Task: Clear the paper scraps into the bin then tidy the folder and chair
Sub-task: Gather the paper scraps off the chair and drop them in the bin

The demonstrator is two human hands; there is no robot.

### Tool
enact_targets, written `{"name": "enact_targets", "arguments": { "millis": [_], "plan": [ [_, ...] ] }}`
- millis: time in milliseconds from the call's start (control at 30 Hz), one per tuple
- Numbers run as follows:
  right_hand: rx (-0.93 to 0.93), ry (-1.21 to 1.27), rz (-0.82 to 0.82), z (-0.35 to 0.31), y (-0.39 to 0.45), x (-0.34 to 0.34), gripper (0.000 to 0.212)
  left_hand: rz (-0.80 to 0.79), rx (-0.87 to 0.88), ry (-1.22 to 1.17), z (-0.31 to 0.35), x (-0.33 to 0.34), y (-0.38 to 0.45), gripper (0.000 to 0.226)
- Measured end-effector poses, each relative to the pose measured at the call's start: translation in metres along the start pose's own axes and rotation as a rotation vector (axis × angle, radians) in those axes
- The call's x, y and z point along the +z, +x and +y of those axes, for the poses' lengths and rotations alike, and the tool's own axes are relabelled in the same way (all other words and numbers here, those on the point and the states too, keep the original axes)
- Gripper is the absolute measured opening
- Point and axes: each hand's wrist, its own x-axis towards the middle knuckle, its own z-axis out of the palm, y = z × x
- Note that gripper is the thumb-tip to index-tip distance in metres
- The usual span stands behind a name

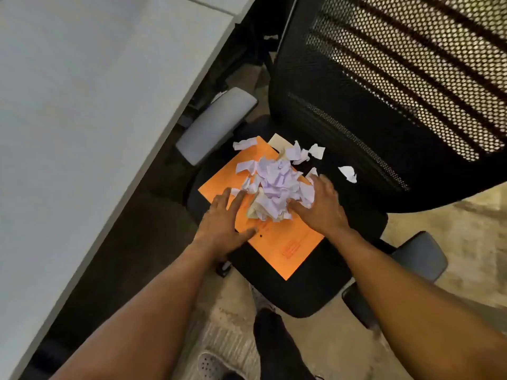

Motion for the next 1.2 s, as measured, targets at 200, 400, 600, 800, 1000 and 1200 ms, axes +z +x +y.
{"name": "enact_targets", "arguments": {
  "millis": [200, 400, 600, 800, 1000, 1200],
  "plan": [
    [0.187, 0.005, -0.034, 0.007, 0.053, 0.013, 0.107, -0.027, -0.014, 0.113, 0.009, 0.01, 0.066, 0.123],
    [0.117, -0.029, -0.025, 0.0, 0.083, 0.042, 0.104, -0.1, 0.05, 0.152, 0.017, 0.025, 0.113, 0.132],
    [-0.165, -0.276, -0.013, 0.005, 0.091, 0.065, 0.09, -0.055, 0.115, 0.292, 0.023, 0.048, 0.121, 0.115],
    [-0.224, -0.294, -0.009, 0.007, 0.099, 0.069, 0.06, 0.108, 0.188, 0.139, 0.026, 0.058, 0.123, 0.075],
    [-0.161, -0.045, -0.055, 0.002, 0.102, 0.063, 0.043, 0.15, 0.182, -0.089, 0.034, 0.056, 0.124, 0.039],
    [-0.149, 0.081, 0.058, 0.005, 0.097, 0.036, 0.019, 0.214, 0.057, -0.368, 0.027, 0.044, 0.11, 0.026]
  ]
}}
